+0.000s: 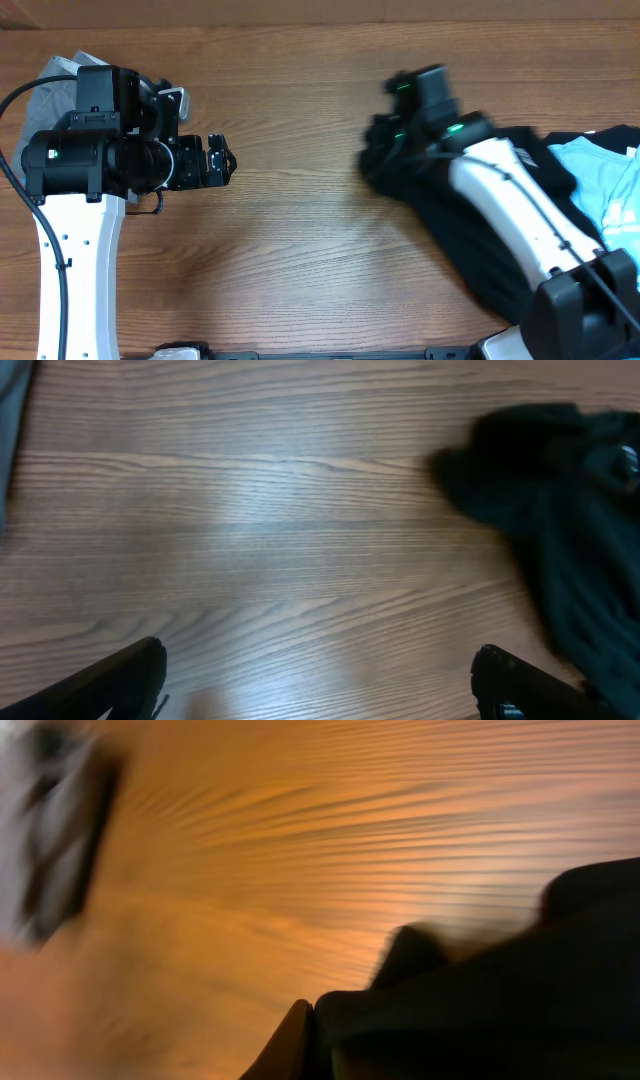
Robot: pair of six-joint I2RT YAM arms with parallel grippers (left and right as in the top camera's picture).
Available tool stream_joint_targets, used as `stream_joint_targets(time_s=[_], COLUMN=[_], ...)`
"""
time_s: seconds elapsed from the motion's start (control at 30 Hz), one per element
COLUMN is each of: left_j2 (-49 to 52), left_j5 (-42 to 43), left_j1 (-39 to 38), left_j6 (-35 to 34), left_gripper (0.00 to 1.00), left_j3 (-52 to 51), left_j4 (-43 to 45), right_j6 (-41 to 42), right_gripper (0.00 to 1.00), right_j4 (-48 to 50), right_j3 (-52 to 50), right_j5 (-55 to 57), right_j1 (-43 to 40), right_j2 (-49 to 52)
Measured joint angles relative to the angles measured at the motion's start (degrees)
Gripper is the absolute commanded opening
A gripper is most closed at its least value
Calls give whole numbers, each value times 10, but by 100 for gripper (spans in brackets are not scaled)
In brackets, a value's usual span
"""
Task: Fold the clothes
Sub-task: 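Grasp the black shirt with the right gripper and drag it leftward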
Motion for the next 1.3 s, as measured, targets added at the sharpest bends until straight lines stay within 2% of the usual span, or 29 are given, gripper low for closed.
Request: stream_joint_targets(time_s=[0.1, 0.17, 0.27, 0.33, 0.43, 0.47, 0.5, 0.63, 0.7, 0.83, 1.0, 1.17, 1.23, 1.3], left_j2=[0, 0, 0, 0, 0, 0, 0, 0, 0, 0, 0, 0, 0, 0], left_j5=[-15, -22, -27, -29, -31, -31, -31, -30, -27, -16, -13, -11, -11, -11], left_j1=[0, 0, 0, 0, 0, 0, 0, 0, 0, -8, -12, -12, -12, -12], left_j6=[0, 0, 0, 0, 0, 0, 0, 0, 1, 2, 5, 15, 15, 16], left_gripper=[100, 100, 100, 100, 100, 100, 100, 100, 100, 100, 100, 100, 100, 100], left_j3=[0, 1, 1, 1, 2, 2, 2, 2, 2, 3, 4, 4, 4, 4], left_j4=[-3, -4, -3, -3, -3, -3, -3, 2, 9, 21, 21, 21, 22, 23], right_j6=[10, 14, 31, 58, 85, 90, 96, 128, 149, 196, 265, 353, 382, 409], right_gripper=[30, 32, 35, 43, 51, 51, 41, 20, 16, 8, 4, 4, 4, 4], right_j4=[17, 13, 2, -13, -24, -26, -27, -38, -38, -36, 28, 62, 103, 195], right_j3=[0, 1, 2, 2, 2, 2, 2, 3, 3, 3, 2, 7, 9, 16], right_j5=[12, 37, 82, 122, 156, 161, 169, 178, 173, 159, 106, 84, 75, 53], right_j1=[113, 186, 250, 254, 205, 182, 146, 12, -57, -104, -113, -96, -85, -61], right_j2=[0, 0, 0, 0, 0, 0, 0, 1, 10, 52, 172, 226, 238, 263])
